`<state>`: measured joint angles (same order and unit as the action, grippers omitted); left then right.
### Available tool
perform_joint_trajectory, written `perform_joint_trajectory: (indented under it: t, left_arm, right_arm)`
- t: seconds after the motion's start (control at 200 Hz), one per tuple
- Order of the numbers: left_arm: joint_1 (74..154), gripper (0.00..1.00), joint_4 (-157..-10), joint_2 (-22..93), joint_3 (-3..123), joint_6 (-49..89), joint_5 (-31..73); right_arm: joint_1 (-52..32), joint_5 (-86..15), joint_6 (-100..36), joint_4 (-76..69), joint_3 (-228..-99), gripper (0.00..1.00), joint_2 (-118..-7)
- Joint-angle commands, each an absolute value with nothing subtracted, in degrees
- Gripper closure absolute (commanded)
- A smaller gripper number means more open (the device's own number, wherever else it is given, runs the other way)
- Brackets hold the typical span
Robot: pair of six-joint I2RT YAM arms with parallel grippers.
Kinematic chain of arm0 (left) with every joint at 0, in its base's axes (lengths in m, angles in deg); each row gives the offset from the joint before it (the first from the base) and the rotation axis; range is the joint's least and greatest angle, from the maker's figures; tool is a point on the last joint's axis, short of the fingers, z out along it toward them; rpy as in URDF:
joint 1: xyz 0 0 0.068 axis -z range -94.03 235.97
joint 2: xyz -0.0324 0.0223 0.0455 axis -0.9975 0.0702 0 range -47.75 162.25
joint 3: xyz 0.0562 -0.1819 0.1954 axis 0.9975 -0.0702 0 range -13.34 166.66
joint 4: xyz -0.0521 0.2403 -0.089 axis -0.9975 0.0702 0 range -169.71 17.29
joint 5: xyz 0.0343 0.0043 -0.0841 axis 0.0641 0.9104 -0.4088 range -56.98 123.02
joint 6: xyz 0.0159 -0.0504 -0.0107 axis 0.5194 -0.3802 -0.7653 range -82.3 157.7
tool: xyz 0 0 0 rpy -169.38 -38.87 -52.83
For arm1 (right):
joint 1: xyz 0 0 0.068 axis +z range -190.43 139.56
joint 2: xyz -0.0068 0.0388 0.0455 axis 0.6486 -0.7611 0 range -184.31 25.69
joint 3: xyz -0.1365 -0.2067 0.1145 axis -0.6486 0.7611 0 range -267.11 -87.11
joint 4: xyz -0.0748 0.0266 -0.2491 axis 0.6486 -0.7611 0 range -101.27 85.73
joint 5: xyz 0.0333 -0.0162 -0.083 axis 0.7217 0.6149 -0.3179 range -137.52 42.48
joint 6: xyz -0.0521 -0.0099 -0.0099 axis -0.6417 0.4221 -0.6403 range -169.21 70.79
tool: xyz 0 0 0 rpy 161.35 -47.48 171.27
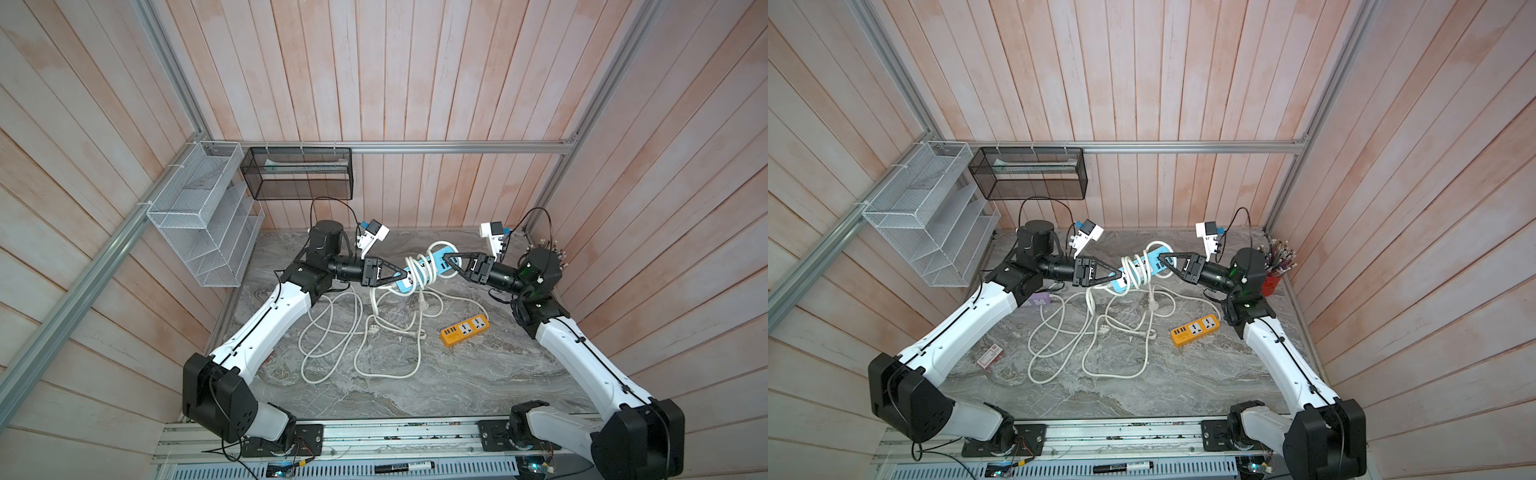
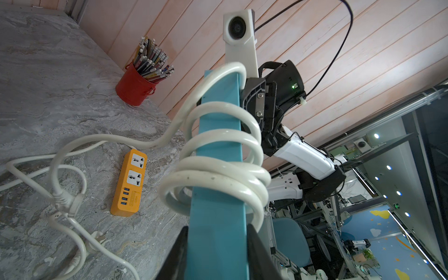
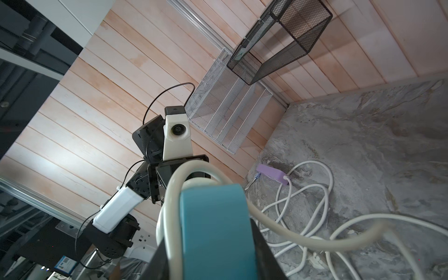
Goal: Unwrap the cord wrapped around the power strip
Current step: Pick up the power strip from the center of the board.
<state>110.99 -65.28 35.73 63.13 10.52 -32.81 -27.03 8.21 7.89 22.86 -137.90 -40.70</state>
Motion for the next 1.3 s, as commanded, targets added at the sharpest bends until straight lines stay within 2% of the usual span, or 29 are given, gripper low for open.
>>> perform_joint_trajectory:
  t: [0.0, 0.155, 0.17, 0.2, 0.35, 0.365, 0.38, 0.595, 0.755, 1.01, 1.18, 1.29]
  left_arm:
    - [111.5, 1.00, -67.0, 36.1, 65.7, 12.9, -31.2]
    - [111.1, 1.00, -67.7, 36.0, 66.0, 12.7, -29.6]
    - [111.0, 0.97, -67.9, 36.1, 66.0, 12.6, -29.4]
    - [110.9, 0.88, -68.1, 35.9, 66.0, 12.5, -28.7]
    - [109.6, 0.17, -68.0, 33.9, 66.1, 13.9, -22.3]
    - [109.3, 0.05, -68.2, 33.5, 65.9, 13.9, -21.3]
    - [109.1, 0.01, -68.3, 33.2, 65.8, 13.9, -20.4]
    - [105.1, 0.00, -66.7, 28.5, 64.4, 16.3, -5.7]
    - [105.5, 0.00, -71.0, 25.4, 58.4, 12.1, -6.1]
    - [115.1, 0.00, -79.6, 19.9, 49.2, 7.7, 5.2]
    - [118.5, 0.00, -89.5, 19.6, 44.1, 0.4, 8.1]
    - [123.6, 0.01, -94.6, 20.5, 41.7, -1.6, 11.4]
  right_arm:
    - [-26.5, 7.9, 7.0, 23.3, -139.1, 1.00, -40.9]
    - [-26.4, 7.3, 7.0, 23.7, -138.1, 1.00, -40.5]
    - [-26.5, 7.1, 7.0, 23.7, -138.0, 1.00, -40.5]
    - [-26.6, 6.6, 6.9, 23.7, -137.8, 1.00, -40.3]
    - [-27.5, 4.6, 7.2, 24.4, -136.0, 1.00, -39.3]
    - [-27.5, 4.3, 7.3, 24.6, -135.8, 1.00, -39.2]
    - [-27.6, 4.0, 7.4, 24.8, -135.5, 1.00, -39.2]
    - [-28.8, -0.4, 7.8, 26.8, -132.8, 1.00, -37.6]
    - [-29.7, -9.3, 12.5, 34.6, -127.2, 1.00, -34.9]
    - [-28.2, -19.7, 17.1, 48.3, -121.3, 1.00, -32.9]
    - [-26.7, -22.5, 17.7, 52.7, -120.3, 1.00, -33.2]
    - [-26.5, -23.2, 18.1, 53.9, -120.3, 1.00, -33.3]
